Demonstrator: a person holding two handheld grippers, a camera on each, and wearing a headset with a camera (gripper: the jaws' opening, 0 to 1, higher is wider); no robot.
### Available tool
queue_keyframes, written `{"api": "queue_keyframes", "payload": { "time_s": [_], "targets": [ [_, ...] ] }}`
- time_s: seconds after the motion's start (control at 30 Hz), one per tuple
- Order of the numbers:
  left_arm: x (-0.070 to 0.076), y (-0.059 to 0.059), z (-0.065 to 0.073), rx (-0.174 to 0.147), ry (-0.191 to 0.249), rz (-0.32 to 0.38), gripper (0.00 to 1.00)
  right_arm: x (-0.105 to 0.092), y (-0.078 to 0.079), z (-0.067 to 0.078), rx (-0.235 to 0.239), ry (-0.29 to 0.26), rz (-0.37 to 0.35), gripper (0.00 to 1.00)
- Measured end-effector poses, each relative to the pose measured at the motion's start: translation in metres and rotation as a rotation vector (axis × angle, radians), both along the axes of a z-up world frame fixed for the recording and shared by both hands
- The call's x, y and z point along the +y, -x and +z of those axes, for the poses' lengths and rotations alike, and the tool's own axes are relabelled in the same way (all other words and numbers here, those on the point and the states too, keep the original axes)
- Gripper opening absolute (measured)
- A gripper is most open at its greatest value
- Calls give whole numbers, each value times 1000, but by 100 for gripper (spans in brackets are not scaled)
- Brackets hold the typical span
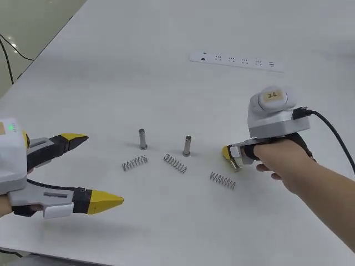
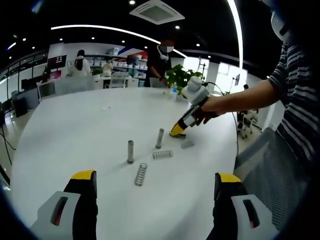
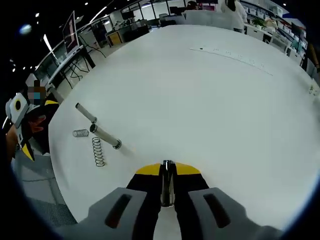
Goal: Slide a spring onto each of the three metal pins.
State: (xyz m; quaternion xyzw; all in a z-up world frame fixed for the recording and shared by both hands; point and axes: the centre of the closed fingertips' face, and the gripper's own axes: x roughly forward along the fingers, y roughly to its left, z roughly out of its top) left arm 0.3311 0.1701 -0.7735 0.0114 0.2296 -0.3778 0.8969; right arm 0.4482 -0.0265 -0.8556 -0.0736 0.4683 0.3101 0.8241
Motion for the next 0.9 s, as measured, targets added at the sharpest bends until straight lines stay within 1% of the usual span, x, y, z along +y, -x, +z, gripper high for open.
{"api": "queue_keyframes", "payload": {
  "time_s": [0.13,0.27,0.33,0.4,0.43,0.5,0.63,0.77,0.83,0.9],
  "targets": [
    [0,1,-1,3,-1,-1,94,0,0,0,0,7,17,5],
    [-1,1,0,2,2,1,94,-1,0,0,4,0,31,5],
    [0,1,-1,2,-1,-1,94,-3,1,0,-4,-5,34,5],
    [0,0,-1,2,-3,1,94,-2,1,3,-22,-31,32,5],
    [1,0,-1,2,-3,2,94,-2,2,4,-26,-34,30,5],
    [1,-1,-1,1,0,6,94,-2,0,8,-54,-47,33,5],
    [0,-2,-1,0,0,5,94,-4,0,13,-77,-76,35,5],
    [-2,-1,-1,0,-3,1,94,-4,-1,20,-121,-111,37,5],
    [-2,-1,-1,0,-3,2,94,-2,-1,25,-152,-142,45,5],
    [-2,-1,-1,0,-5,2,94,-4,-1,29,-167,-154,32,5]
  ]
}}
